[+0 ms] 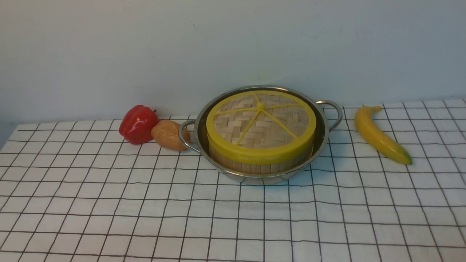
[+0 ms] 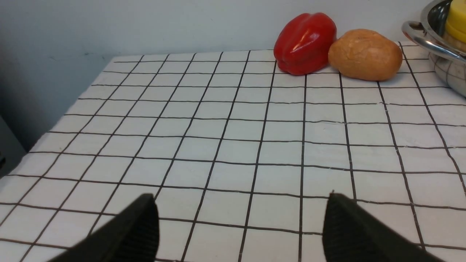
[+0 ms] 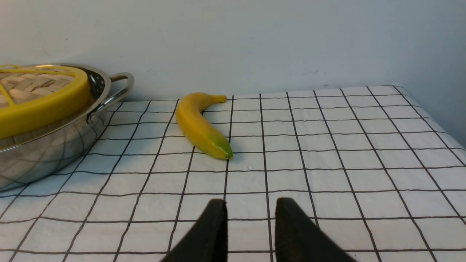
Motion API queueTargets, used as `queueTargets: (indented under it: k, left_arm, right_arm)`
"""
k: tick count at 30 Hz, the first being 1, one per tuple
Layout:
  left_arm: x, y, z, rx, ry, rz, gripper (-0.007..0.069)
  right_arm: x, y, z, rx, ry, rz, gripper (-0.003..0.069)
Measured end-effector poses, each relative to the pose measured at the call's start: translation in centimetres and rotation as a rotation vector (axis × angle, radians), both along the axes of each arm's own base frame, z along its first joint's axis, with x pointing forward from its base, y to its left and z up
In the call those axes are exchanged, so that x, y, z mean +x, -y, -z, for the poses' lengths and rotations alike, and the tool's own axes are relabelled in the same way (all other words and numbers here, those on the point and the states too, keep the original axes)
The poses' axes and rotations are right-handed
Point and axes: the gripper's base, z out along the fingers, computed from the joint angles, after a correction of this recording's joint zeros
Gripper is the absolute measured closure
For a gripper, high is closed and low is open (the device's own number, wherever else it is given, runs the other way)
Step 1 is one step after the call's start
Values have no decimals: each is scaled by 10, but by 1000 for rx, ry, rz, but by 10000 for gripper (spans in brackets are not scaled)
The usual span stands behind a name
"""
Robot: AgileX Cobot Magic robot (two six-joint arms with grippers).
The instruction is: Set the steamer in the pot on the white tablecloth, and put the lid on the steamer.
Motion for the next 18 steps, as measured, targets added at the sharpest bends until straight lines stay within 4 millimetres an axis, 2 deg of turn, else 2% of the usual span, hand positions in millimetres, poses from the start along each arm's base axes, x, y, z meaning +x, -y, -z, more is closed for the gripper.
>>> queueTargets:
  k: [18]
  left_arm:
    - [0, 0, 0, 0, 0, 0, 67]
  right_arm:
    - [0, 0, 0, 0, 2, 0, 419]
